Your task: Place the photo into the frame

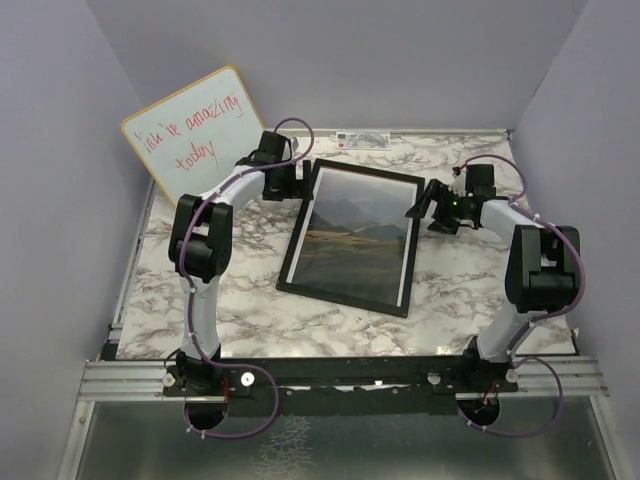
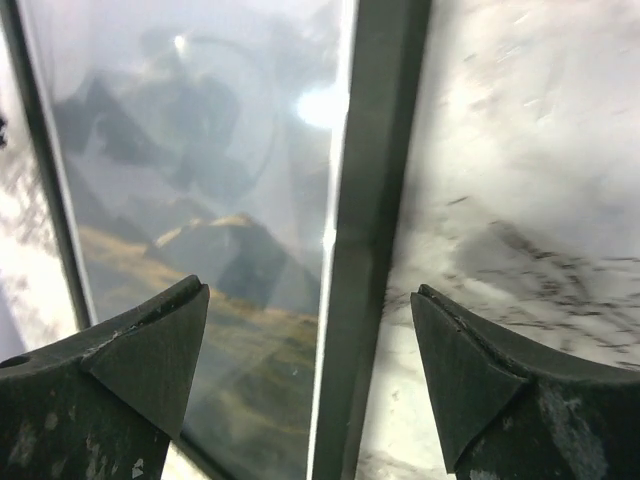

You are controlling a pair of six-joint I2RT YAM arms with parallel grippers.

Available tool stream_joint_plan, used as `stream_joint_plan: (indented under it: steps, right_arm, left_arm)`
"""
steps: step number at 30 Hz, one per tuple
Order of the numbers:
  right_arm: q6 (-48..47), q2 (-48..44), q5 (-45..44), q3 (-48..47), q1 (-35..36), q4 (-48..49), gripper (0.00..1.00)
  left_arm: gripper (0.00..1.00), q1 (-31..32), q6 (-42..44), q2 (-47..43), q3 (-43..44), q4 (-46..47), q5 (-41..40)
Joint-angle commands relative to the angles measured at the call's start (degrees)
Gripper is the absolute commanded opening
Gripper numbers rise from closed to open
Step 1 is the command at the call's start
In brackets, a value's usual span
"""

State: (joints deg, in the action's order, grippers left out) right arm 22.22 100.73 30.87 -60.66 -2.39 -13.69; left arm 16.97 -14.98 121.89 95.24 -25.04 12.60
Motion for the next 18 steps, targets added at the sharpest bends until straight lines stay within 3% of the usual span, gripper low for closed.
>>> stream_joint_plan:
  steps: [1, 5, 11, 18]
  right_arm:
    - [2.65, 0.97, -14.22, -2.61, -0.43, -2.07, 0.87]
    - [4.46, 2.46, -13.53, -2.71, -0.43, -1.53, 0.87]
    - [6.74, 6.75, -5.95, -3.21, -0.49, 0.6, 0.83]
    - [10.52, 10.62, 4.89, -2.79, -0.19, 5.63, 0.61]
  left_arm:
    - [0.99, -0.52, -0.08, 0.96, -0.6, 1.41, 4.02]
    - [0.98, -0.69, -0.74, -0.7, -4.76, 2.46, 3.88]
    - [0.81, -0.8, -3.87, -2.15, -9.85, 3.32, 6.77]
    - [0.57, -0.89, -4.82, -7.5, -18.86, 5.23, 6.09]
